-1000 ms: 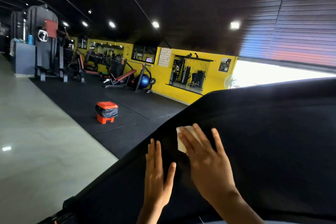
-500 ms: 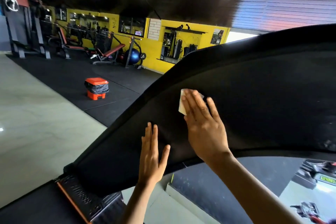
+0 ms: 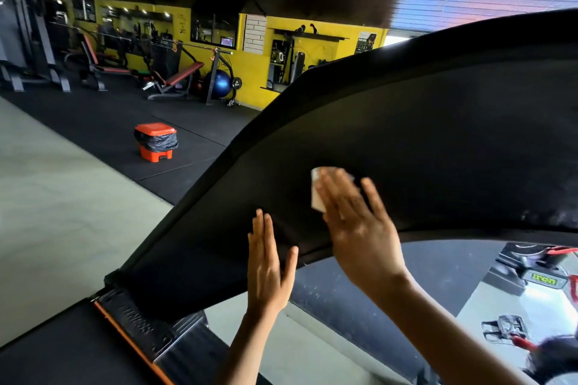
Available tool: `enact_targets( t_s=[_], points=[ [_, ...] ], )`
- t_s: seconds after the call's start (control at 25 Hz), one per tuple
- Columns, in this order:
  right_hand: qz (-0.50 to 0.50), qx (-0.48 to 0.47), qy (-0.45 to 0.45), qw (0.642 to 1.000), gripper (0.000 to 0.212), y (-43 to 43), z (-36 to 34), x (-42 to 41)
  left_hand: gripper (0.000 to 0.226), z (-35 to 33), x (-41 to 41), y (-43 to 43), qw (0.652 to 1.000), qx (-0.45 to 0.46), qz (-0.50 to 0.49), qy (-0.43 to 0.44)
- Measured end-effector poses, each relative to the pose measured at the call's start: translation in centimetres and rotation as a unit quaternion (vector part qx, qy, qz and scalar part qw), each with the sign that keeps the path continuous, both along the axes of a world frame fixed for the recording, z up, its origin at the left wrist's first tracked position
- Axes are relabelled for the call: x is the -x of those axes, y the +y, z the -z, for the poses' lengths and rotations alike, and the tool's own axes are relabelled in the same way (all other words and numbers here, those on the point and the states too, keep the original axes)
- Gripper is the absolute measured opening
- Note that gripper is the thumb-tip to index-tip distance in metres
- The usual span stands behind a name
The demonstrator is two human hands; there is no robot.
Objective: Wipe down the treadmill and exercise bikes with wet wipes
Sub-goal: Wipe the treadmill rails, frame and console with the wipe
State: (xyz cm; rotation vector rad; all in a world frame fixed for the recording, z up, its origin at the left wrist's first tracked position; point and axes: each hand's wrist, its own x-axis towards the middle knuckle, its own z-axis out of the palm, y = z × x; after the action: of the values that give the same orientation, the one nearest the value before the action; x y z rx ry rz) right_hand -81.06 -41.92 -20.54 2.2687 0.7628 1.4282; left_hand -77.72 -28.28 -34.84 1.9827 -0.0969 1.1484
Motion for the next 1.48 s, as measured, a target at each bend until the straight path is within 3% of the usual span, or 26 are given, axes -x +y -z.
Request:
enact_targets(
  t_s=[0.08,0.16,0.36,0.48,0.6,0.72,0.84,0.92,1.04,1.16,1.24,1.36,1.48],
  points=[
    [-0.012,0.086,0.013,0.996,0.059,-0.9,1.4,0.0,0.066,-0.4,0.2,-0.9,1.0,-0.006,0.0,-0.011],
    [-0.012,0.113,0.025,0.993,0.06,-3.0,1.4,0.8,0.065,-1.2,0.3,-2.0,1.0,-0.01,0.001,-0.029],
    [0.045,-0.045,-0.044,0.997,0.051,-6.6,-5.8,3.3,0.06,-5.9,0.5,-5.1,0.996,-0.02,0.012,-0.088],
    [0.06,-0.117,-0.039,0.991,0.053,-7.7,-4.3,4.5,0.061,-7.9,0.6,-5.9,0.995,-0.013,0.02,-0.098],
    [0.039,-0.058,0.007,0.998,0.049,-5.4,-0.7,3.7,0.062,-9.2,0.3,-5.3,0.994,-0.022,0.017,-0.105],
    [0.021,-0.015,-0.038,0.999,0.045,-3.7,-5.3,1.7,0.062,-11.2,0.0,-4.4,0.993,-0.034,0.014,-0.115],
    [0.052,-0.11,-0.098,0.988,0.045,-6.9,-10.7,2.5,0.064,-14.0,-0.1,-4.5,0.992,-0.045,0.027,-0.114],
    [0.051,-0.171,-0.11,0.978,0.045,-8.9,-10.2,4.0,0.064,-15.2,0.0,-4.9,0.989,-0.063,0.036,-0.126],
    [0.039,-0.134,-0.064,0.988,0.047,-7.5,-7.0,4.0,0.064,-16.7,0.1,-5.3,0.984,-0.104,0.032,-0.144],
    [0.043,-0.097,-0.086,0.991,0.045,-8.6,-10.9,3.7,0.061,-18.6,0.8,-7.2,0.971,-0.152,0.036,-0.18],
    [0.071,-0.164,-0.116,0.977,0.045,-11.9,-13.2,4.8,0.061,-19.7,1.4,-8.8,0.967,-0.157,0.05,-0.195],
    [0.071,-0.297,-0.118,0.945,0.048,-14.0,-11.3,6.4,0.063,-20.6,2.1,-11.2,0.968,-0.141,0.065,-0.196],
    [0.034,-0.17,-0.063,0.983,0.048,-13.5,-8.1,6.5,0.063,-20.6,2.7,-13.0,0.968,-0.138,0.074,-0.196]
  ],
)
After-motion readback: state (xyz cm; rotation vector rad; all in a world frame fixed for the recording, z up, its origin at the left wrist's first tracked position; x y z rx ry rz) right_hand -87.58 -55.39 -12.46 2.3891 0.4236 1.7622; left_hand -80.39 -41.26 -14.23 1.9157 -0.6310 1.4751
